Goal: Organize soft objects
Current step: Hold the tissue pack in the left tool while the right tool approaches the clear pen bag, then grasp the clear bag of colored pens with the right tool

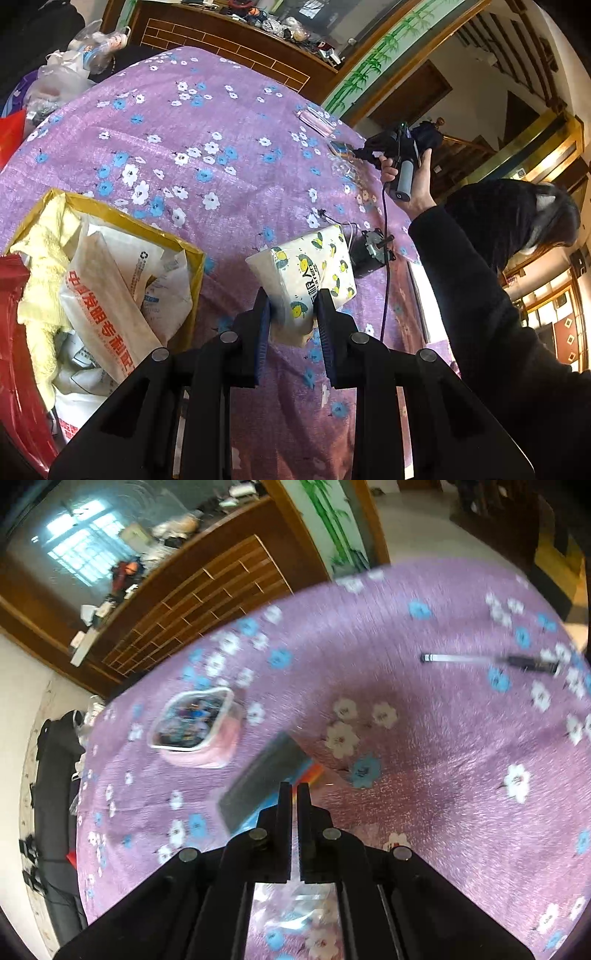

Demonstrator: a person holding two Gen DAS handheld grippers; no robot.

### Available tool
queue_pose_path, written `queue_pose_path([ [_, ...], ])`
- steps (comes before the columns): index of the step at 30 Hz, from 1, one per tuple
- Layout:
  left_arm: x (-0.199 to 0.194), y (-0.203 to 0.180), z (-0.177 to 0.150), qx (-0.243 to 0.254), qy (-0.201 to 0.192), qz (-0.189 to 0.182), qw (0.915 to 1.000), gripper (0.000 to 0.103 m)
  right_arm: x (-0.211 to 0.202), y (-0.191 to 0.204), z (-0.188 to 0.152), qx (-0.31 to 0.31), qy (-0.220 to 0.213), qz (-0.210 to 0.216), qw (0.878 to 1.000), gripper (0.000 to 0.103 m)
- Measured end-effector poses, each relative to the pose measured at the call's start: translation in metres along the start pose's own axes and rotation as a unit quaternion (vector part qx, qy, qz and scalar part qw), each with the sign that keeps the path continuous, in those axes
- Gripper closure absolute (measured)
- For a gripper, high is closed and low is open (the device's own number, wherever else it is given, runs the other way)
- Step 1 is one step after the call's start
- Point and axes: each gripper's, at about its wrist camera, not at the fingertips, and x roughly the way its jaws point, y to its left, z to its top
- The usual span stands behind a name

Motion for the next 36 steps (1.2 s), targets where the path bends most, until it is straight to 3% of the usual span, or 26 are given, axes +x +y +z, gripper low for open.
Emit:
queue_pose_path([
  [8,0.007,-0.007,0.007,0.008,0.003,0.001,1.0000,0.080,0.005,-0.014,-0.005,0.008,-0.022,-0.002,1.000,0.098],
  [13,0.011,-0.009,0.010,0.011,0.005,0.003,0.9999,0.080,0.004,-0.012,-0.001,-0.008,-0.002,-0.010,1.000,0.097],
  [16,0.012,-0.007,0.011,0.009,0.005,0.003,0.9999,0.080,-0.001,-0.015,0.003,0.012,-0.018,0.044,0.999,0.094],
  [18,0.013,-0.007,0.011,0.008,0.006,0.003,0.9999,0.080,-0.002,-0.013,0.004,0.000,-0.030,0.047,0.998,0.094],
  [20,0.014,-0.007,0.012,0.007,0.007,0.001,0.9999,0.080,0.008,-0.014,0.001,0.000,-0.018,0.019,1.000,0.083],
  [23,0.015,-0.008,0.011,0.008,0.010,-0.001,0.9999,0.080,0.006,-0.005,0.000,-0.033,-0.029,0.023,0.999,0.067],
  [27,0.016,-0.008,0.012,0.009,0.012,0.001,0.9999,0.080,-0.003,-0.005,0.005,-0.015,-0.034,0.057,0.998,0.065],
  [29,0.017,-0.007,0.012,0.008,0.012,0.002,0.9999,0.080,-0.002,0.005,0.008,-0.019,-0.033,0.066,0.997,0.057],
  [30,0.017,-0.006,0.012,0.007,0.013,0.003,0.9999,0.080,0.002,0.011,0.009,-0.026,-0.026,0.063,0.997,0.049],
  [33,0.016,-0.004,0.012,0.005,0.010,0.005,0.9999,0.080,0.018,0.028,0.008,-0.051,-0.006,0.041,0.998,0.049],
  [36,0.015,-0.001,0.013,0.001,0.009,0.006,0.9999,0.080,0.003,0.036,0.005,-0.083,-0.030,0.007,0.996,0.049],
])
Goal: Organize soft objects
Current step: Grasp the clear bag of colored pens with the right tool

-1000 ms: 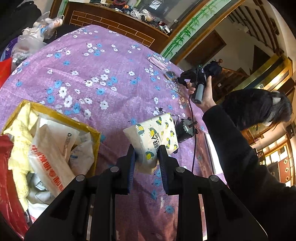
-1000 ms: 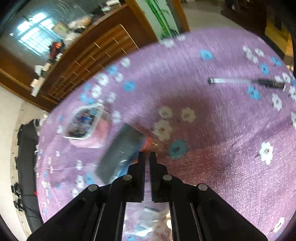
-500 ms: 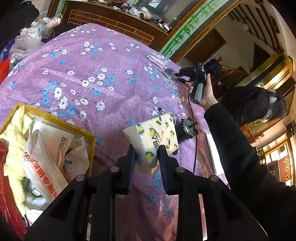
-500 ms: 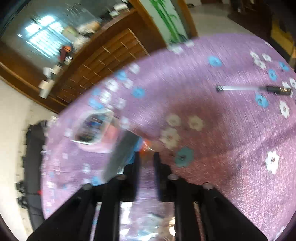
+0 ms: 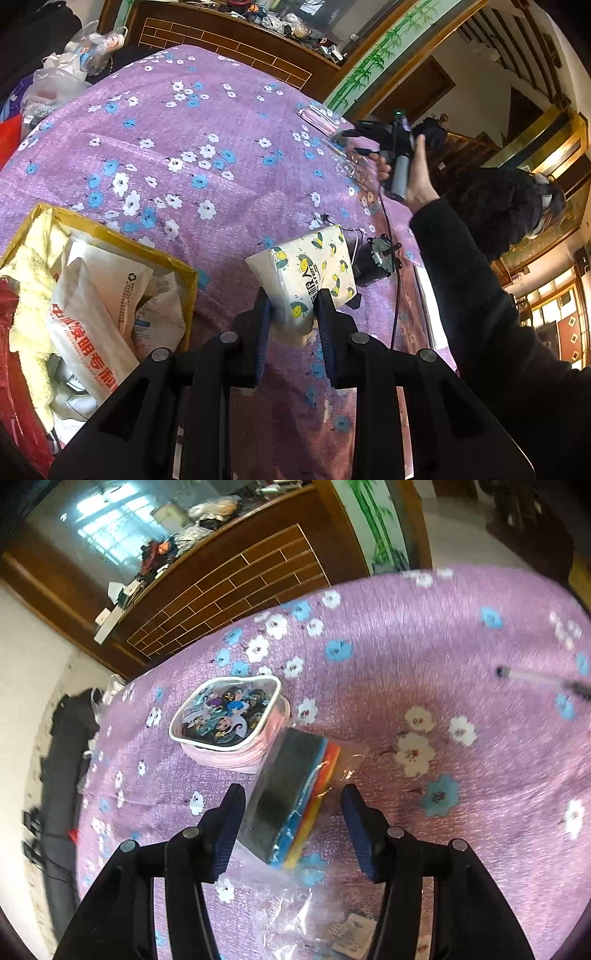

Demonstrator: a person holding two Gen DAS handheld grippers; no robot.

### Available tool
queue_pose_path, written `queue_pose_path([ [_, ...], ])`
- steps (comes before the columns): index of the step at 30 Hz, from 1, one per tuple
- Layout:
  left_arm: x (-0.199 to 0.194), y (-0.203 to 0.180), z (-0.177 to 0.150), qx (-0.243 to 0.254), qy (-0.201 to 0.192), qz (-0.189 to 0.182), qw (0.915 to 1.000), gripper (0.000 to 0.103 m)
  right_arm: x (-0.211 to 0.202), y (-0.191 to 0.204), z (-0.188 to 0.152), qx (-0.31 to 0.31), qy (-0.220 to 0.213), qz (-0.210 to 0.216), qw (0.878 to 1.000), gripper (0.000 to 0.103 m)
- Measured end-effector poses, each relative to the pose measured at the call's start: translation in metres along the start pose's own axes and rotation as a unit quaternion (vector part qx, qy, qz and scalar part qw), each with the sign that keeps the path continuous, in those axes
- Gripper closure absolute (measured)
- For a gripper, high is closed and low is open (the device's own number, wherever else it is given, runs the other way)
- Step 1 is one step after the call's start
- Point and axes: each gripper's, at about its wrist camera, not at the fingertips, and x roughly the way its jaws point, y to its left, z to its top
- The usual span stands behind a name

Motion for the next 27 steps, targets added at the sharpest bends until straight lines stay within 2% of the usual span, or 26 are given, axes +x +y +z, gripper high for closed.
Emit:
queue_pose_path([
  [1,0.000,0.001,0.000,-0.002,0.000,-0.002,1.0000,0.080,-0.010,-0.003,-0.002,-0.012,-0.008,-0.010,1.000,0.049],
  [3,0.002,0.001,0.000,-0.003,0.002,-0.005,1.0000,0.080,-0.025,-0.011,-0.008,-0.022,-0.002,0.001,1.000,0.048],
  [5,0.002,0.000,0.000,-0.002,0.004,-0.011,0.9999,0.080,-0.036,-0.021,-0.021,-0.045,0.009,-0.013,0.999,0.041],
  [7,0.002,-0.001,-0.001,-0.001,0.004,-0.012,0.9999,0.080,-0.028,-0.035,-0.033,-0.036,0.036,-0.031,0.998,0.041],
  [9,-0.001,-0.003,-0.003,-0.002,0.003,-0.012,0.9999,0.080,-0.018,-0.035,-0.043,-0.027,0.048,-0.030,0.998,0.041],
  [12,-0.010,-0.009,-0.007,0.004,-0.004,-0.007,1.0000,0.080,-0.013,-0.018,-0.055,-0.042,0.038,-0.066,0.996,0.043],
  [13,-0.014,-0.012,-0.009,0.006,-0.007,-0.007,0.9999,0.080,-0.012,-0.013,-0.057,-0.045,0.037,-0.074,0.996,0.053],
  [14,-0.018,-0.015,-0.011,0.009,-0.011,-0.007,0.9999,0.080,-0.012,-0.006,-0.061,-0.053,0.035,-0.094,0.994,0.070],
  [16,-0.024,-0.020,-0.014,0.015,-0.017,-0.008,0.9997,0.080,-0.010,0.001,-0.067,-0.066,0.031,-0.129,0.989,0.093],
  [17,-0.026,-0.023,-0.015,0.018,-0.018,-0.009,0.9996,0.080,-0.011,0.003,-0.070,-0.073,0.026,-0.139,0.987,0.097],
  [19,-0.031,-0.029,-0.019,0.024,-0.021,-0.011,0.9994,0.080,-0.016,0.000,-0.076,-0.069,0.021,-0.134,0.988,0.103],
  [21,-0.034,-0.034,-0.022,0.029,-0.021,-0.013,0.9993,0.080,-0.034,-0.008,-0.081,-0.056,0.000,-0.119,0.991,0.103],
  [27,-0.035,-0.045,-0.029,0.040,-0.017,-0.026,0.9987,0.080,-0.113,-0.047,-0.100,-0.006,-0.051,-0.066,0.996,0.103],
])
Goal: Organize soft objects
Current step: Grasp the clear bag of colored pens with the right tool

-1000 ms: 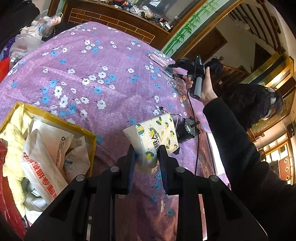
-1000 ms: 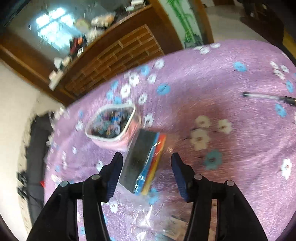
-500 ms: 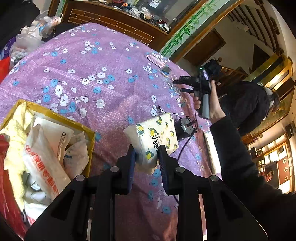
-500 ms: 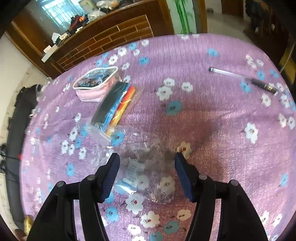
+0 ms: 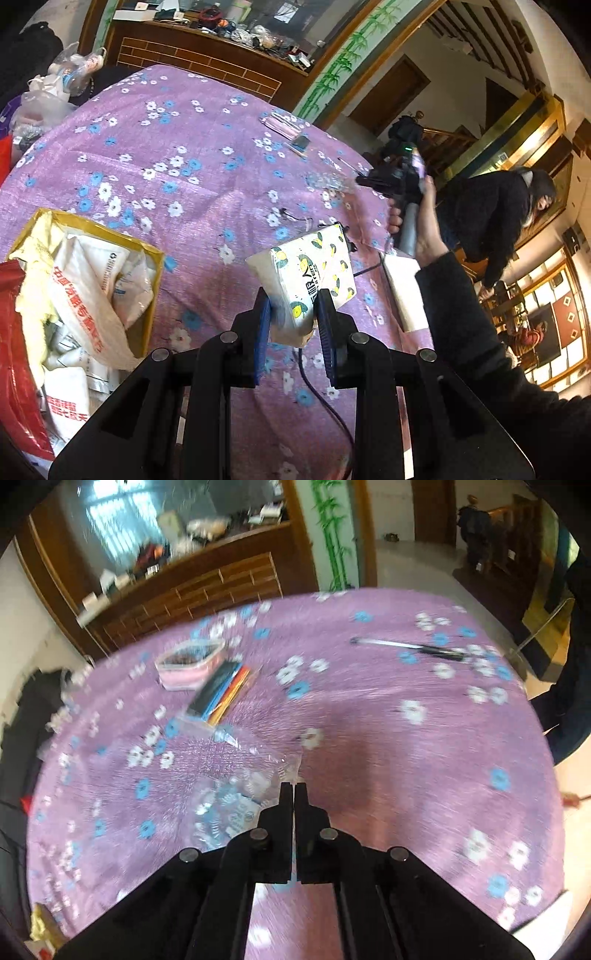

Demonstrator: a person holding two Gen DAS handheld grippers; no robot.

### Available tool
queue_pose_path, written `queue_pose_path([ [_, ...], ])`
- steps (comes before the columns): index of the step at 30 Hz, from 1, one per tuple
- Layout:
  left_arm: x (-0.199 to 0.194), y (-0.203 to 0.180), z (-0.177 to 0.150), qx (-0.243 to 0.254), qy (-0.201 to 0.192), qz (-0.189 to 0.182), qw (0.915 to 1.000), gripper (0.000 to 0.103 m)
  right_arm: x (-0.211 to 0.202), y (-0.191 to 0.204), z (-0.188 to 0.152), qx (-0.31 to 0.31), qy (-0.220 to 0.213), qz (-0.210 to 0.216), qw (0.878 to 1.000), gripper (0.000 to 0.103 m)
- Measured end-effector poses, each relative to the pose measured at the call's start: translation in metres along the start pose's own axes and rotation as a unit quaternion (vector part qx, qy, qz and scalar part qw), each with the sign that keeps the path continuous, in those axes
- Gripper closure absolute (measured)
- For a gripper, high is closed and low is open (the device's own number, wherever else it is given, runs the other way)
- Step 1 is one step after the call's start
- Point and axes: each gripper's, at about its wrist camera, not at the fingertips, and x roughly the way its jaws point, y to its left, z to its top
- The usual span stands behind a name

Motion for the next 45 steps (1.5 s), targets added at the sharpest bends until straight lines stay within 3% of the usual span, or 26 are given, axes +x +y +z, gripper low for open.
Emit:
queue_pose_path([
  [4,0.006,-0.006,-0.003,0.009,0.011,-0.006,0.9999,0.080,-0.049,-0.037,-0.005,0.016,-0.042,-0.015,0.999,0.103],
  [9,0.012,-0.009,-0.006,0.012,0.018,-0.015,0.9997,0.080,-0.076,-0.124,0.000,0.083,-0.068,-0.078,0.991,0.103],
  [12,0.016,-0.010,-0.008,0.011,0.022,-0.015,0.9996,0.080,-0.092,-0.168,0.003,0.123,-0.079,-0.087,0.986,0.103],
  [19,0.021,-0.013,-0.006,0.014,0.024,-0.011,0.9996,0.080,-0.136,-0.242,-0.003,0.183,-0.122,-0.134,0.966,0.103],
  [27,0.033,-0.019,-0.006,0.015,0.034,-0.005,0.9993,0.080,-0.181,-0.326,-0.017,0.236,-0.149,-0.215,0.936,0.103],
  [33,0.044,-0.024,-0.006,0.018,0.043,-0.003,0.9989,0.080,-0.187,-0.382,-0.044,0.281,-0.138,-0.269,0.911,0.103],
  [38,0.049,-0.024,-0.006,0.018,0.047,0.002,0.9987,0.080,-0.161,-0.410,-0.069,0.308,-0.108,-0.287,0.901,0.103],
  [45,0.049,-0.021,-0.006,0.016,0.050,0.003,0.9986,0.080,-0.135,-0.408,-0.071,0.289,-0.050,-0.301,0.907,0.103],
])
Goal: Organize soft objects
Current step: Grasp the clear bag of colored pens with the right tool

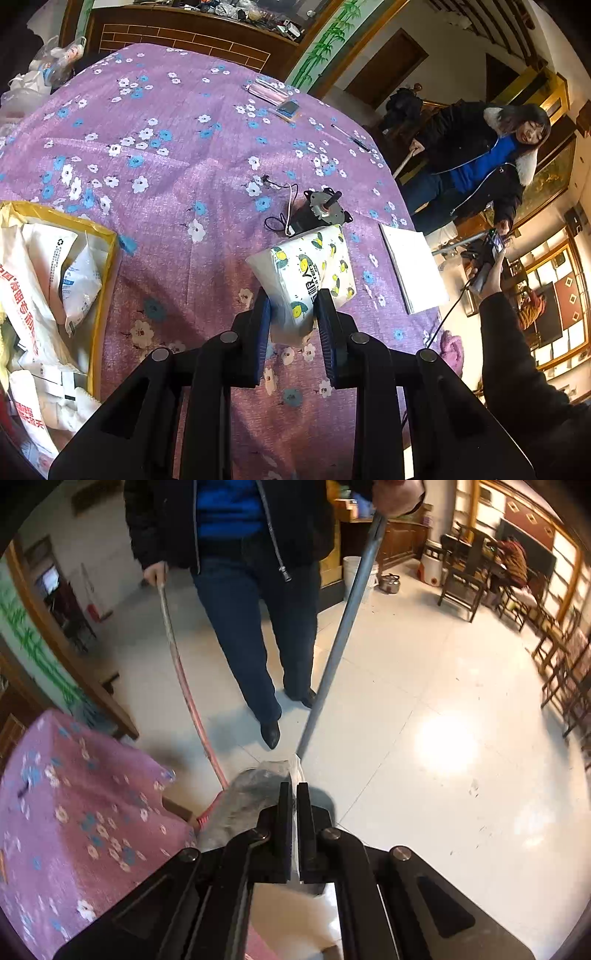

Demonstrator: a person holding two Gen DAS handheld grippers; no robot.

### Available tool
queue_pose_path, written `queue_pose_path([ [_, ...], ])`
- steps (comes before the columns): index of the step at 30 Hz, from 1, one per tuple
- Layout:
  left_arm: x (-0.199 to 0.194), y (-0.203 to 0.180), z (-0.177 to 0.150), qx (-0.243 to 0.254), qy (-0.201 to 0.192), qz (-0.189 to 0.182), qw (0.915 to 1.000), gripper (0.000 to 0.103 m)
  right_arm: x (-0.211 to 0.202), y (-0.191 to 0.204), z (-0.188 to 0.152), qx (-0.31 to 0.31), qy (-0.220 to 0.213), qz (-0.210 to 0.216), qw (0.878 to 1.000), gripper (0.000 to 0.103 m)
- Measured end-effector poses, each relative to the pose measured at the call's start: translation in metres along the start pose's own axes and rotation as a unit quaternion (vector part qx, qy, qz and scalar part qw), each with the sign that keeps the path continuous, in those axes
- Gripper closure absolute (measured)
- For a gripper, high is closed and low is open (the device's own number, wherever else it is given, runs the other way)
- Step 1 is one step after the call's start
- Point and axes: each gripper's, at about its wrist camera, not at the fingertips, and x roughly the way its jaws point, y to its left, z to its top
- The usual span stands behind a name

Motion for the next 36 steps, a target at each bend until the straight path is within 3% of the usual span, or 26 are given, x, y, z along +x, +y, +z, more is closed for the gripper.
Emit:
queue_pose_path([
  [4,-0.003,0.004,0.000,-0.003,-0.003,-0.005,1.0000,0.080,-0.021,0.021,0.003,-0.022,0.008,0.033,0.999,0.102],
  [6,-0.004,0.005,0.000,-0.004,-0.003,-0.007,1.0000,0.080,-0.043,0.026,0.002,-0.027,-0.038,0.018,0.999,0.099],
  [7,-0.005,0.006,0.000,-0.004,-0.004,-0.008,1.0000,0.080,-0.050,0.032,0.001,-0.040,-0.052,0.009,0.998,0.082],
  [8,-0.005,0.006,-0.001,-0.004,-0.005,-0.008,0.9999,0.080,-0.051,0.038,0.003,-0.047,-0.044,-0.006,0.998,0.048],
  [10,-0.007,0.008,-0.001,-0.007,-0.006,-0.009,0.9999,0.080,-0.045,0.038,0.004,-0.045,-0.016,-0.026,0.999,0.024],
  [13,-0.007,0.009,0.000,-0.009,-0.008,-0.010,0.9999,0.080,-0.038,0.033,0.000,-0.037,0.011,-0.039,0.998,0.024],
  [15,-0.006,0.009,-0.001,-0.006,-0.006,-0.011,0.9999,0.080,-0.041,0.030,0.000,-0.030,0.013,-0.007,0.999,0.024],
  [17,-0.007,0.008,-0.001,-0.006,-0.007,-0.011,0.9999,0.080,-0.059,0.022,-0.004,0.000,-0.018,0.055,0.998,0.025],
  [19,-0.007,0.009,0.000,-0.007,-0.007,-0.010,0.9999,0.080,-0.088,0.018,-0.010,0.033,-0.067,0.163,0.984,0.024],
  [21,-0.008,0.010,-0.001,-0.007,-0.008,-0.009,0.9999,0.080,-0.105,0.034,-0.016,0.011,-0.081,0.209,0.974,0.022],
  [24,-0.009,0.011,-0.001,-0.009,-0.010,-0.010,0.9999,0.080,-0.120,0.093,-0.032,-0.092,-0.052,0.214,0.971,0.022],
  [26,-0.010,0.012,-0.001,-0.011,-0.012,-0.011,0.9998,0.080,-0.124,0.132,-0.044,-0.128,-0.030,0.237,0.963,0.022],
  [31,-0.014,0.017,-0.002,-0.016,-0.017,-0.008,0.9997,0.080,-0.132,0.262,-0.089,-0.248,0.041,0.293,0.923,0.022],
  [33,-0.017,0.019,-0.001,-0.018,-0.021,-0.007,0.9996,0.080,-0.128,0.318,-0.112,-0.288,0.075,0.279,0.913,0.022],
  [36,-0.020,0.025,-0.001,-0.022,-0.026,-0.008,0.9994,0.080,-0.124,0.388,-0.152,-0.322,0.114,0.295,0.892,0.022],
])
